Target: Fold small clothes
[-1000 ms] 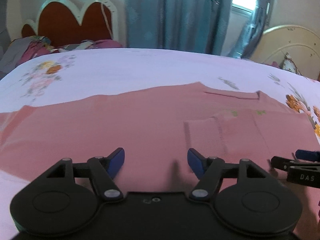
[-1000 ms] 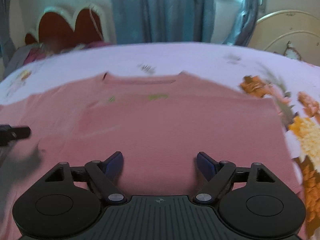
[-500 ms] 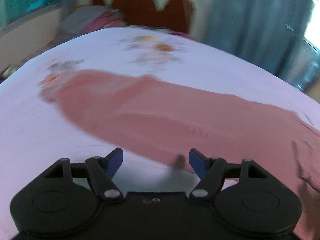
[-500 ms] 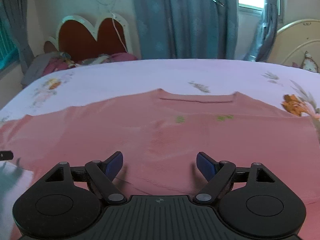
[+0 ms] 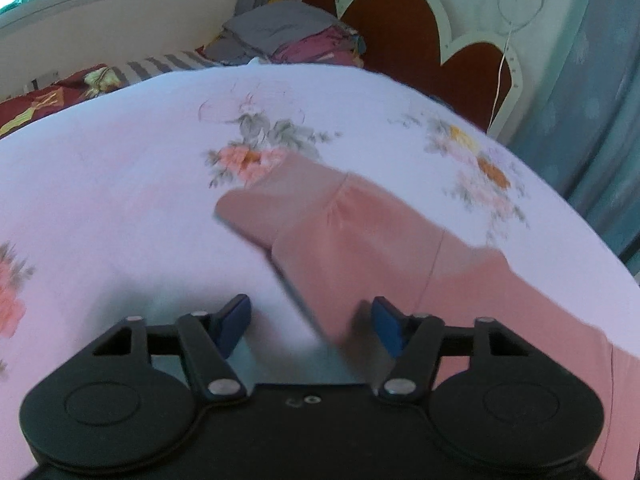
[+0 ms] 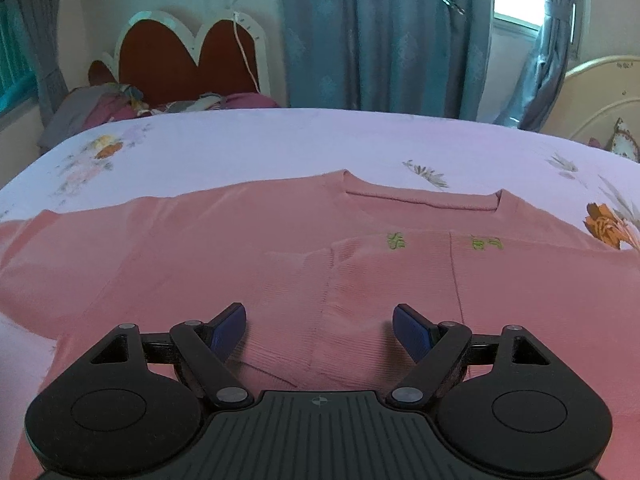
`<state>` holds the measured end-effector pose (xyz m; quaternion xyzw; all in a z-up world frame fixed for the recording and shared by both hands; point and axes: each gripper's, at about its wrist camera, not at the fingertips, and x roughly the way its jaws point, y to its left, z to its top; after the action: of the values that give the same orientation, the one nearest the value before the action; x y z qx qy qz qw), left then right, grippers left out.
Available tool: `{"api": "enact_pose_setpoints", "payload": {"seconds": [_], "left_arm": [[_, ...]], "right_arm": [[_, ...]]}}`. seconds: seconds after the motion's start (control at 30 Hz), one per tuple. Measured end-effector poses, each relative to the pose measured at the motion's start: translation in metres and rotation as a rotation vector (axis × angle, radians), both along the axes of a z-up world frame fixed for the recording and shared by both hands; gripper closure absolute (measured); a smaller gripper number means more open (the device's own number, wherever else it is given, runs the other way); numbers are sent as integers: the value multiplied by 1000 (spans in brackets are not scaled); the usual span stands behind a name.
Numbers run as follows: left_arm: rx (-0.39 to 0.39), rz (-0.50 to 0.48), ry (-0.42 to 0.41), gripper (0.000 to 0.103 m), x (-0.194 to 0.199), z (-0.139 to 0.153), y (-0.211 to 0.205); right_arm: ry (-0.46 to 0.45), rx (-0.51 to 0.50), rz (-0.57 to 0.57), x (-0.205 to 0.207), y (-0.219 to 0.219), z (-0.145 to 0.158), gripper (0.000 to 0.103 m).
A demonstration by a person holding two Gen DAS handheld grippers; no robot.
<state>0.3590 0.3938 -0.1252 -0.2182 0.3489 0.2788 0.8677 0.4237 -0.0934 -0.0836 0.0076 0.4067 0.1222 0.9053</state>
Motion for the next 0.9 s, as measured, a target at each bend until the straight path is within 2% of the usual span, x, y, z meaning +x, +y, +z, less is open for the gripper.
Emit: {"api": "enact_pose_setpoints", "payload": {"seconds": [0.17, 0.23, 0.27, 0.4, 0.5, 0.57, 0.63, 0.67, 0.77, 0.9], "left_arm": [[-5, 48, -52, 87, 6, -6, 12], [-6, 42, -68, 95, 6, -6, 12], [7, 34, -71, 96, 7, -5, 9], [42, -16, -114, 96, 10, 7, -5], [82, -95, -165, 96, 12, 30, -31], [101, -172, -199, 96, 14, 47, -55], [105, -257, -229, 96, 19, 61, -83], [102, -299, -244, 96, 21, 68, -98], [87, -452, -288, 96, 29, 85, -155], [53, -648, -325, 96, 39, 91, -233]], "right_arm": [[-52, -9, -48, 1, -9, 5, 23], [-52, -21, -63, 3, -12, 3, 36], [-39, -23, -72, 5, -13, 1, 41], [59, -66, -48, 12, -11, -23, 41], [51, -56, -45, 14, -12, -19, 41], [29, -21, -65, 12, -17, -13, 41], [67, -50, -36, 13, -14, -21, 41], [57, -57, -24, 12, -14, -20, 41], [20, 6, -49, 9, -27, -5, 41], [-4, 45, -90, -3, -53, 10, 41]]}}
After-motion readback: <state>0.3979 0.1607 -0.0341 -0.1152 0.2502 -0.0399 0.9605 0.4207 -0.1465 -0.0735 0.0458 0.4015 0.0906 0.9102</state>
